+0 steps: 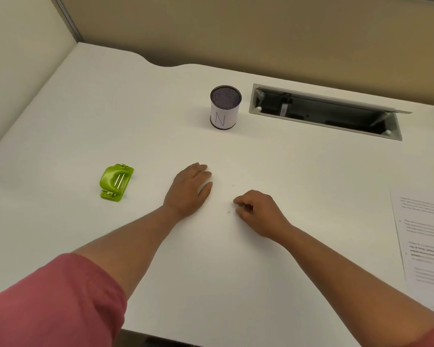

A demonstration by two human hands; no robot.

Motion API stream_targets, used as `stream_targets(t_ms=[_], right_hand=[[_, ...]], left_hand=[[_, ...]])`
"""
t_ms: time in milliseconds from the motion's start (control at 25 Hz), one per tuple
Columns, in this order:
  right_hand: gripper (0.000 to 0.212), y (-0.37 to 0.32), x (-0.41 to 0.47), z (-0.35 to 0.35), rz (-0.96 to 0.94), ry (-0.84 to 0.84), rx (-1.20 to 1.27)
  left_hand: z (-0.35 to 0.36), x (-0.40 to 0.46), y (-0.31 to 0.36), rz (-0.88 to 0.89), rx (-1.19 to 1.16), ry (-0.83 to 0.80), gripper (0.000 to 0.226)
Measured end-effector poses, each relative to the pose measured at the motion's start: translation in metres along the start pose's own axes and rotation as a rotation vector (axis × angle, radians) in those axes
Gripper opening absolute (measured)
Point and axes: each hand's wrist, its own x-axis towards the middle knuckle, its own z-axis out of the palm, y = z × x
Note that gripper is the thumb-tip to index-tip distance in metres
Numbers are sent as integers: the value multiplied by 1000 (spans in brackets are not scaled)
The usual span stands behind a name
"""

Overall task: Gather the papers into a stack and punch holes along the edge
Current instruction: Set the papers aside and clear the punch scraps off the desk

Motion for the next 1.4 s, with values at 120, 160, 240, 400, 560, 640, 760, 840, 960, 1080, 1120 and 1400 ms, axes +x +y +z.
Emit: stream_targets(t_ms=[120,160,240,400,560,640,760,840,960,1080,1120,1400], right_hand=[[15,0,-1,2,-19,-45,13],[14,-1,0,4,-15,-58,19],[15,-4,3,8,-2,-53,12],[23,-7,6,11,18,-22,-25],[14,-12,8,10,12,-14,-49],[14,-13,9,11,0,-11,-88],[19,-14,12,14,-48,4,-195],[20,-17,13,16,-74,6,-254],[14,-18,12,22,-116,-11,-396],[19,-16,11,28,-191,12,-568],[22,-17,10,29,-218,19,-610],[23,-24,25,-1,67,-174,-33]], left_hand=[[1,-1,0,9,31,14,42],[1,0,1,15,41,19,41],[2,2,0,5,46,16,39],[3,2,0,-15,49,-2,41],[3,3,0,-3,63,-3,41],[3,3,-1,-2,65,-1,42],[5,3,-2,1,69,7,41],[5,3,-2,0,73,1,41],[5,4,-3,-6,78,-7,45],[6,4,-3,-9,76,-13,47],[6,4,-2,-12,72,-14,47],[3,4,-1,-8,72,-7,47]])
